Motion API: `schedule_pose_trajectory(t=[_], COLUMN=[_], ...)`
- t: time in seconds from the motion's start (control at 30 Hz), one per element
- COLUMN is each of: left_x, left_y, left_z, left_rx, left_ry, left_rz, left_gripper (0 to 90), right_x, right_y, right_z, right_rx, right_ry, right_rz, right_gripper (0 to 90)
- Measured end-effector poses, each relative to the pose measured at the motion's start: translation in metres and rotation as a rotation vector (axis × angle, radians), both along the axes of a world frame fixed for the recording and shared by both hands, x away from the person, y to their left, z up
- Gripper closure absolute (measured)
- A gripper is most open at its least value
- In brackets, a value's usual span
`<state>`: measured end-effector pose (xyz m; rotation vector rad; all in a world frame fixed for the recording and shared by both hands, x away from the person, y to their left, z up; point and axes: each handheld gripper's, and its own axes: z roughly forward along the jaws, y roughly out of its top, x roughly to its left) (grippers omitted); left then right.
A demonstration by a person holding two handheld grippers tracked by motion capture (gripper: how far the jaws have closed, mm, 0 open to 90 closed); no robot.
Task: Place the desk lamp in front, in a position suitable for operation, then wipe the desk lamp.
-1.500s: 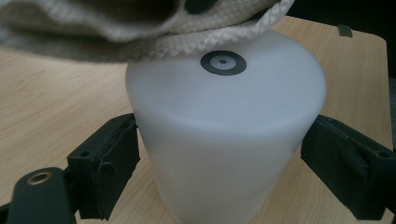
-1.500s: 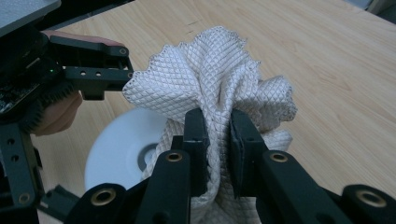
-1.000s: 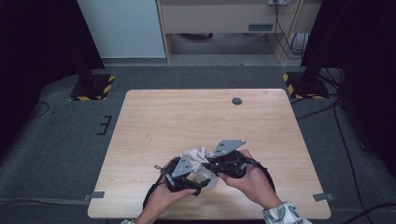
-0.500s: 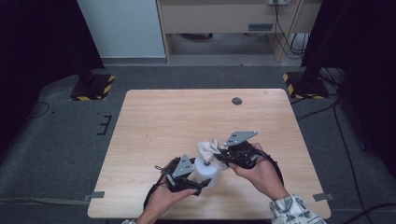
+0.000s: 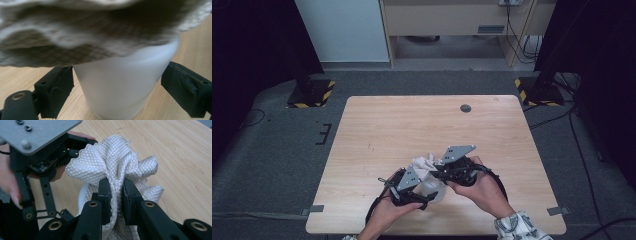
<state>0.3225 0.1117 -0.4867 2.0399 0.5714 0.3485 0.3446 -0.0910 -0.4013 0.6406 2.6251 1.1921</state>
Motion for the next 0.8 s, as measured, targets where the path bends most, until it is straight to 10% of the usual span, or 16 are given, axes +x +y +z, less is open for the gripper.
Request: schedule_pose_trajectory(t=[0.43,0.8], left_x=[0.000,0.000], left_y=[-0.002,-0.001], left_z=[-0.001,-0.001], left_rx=[-0.007,0.012], left_ry=[0.012,0.003], left_rz=[-0.009,0.006], left_gripper=[10.3,10.3], right_x=[0.004,0.013], right_y=[-0.029,0.002], right_z=[0.004,0.000], right_rx=[0.005,-0.011], right_ry=[0.002,0.012], right_rz=[-0.061,-0.022], right_gripper=[78.8,78.8])
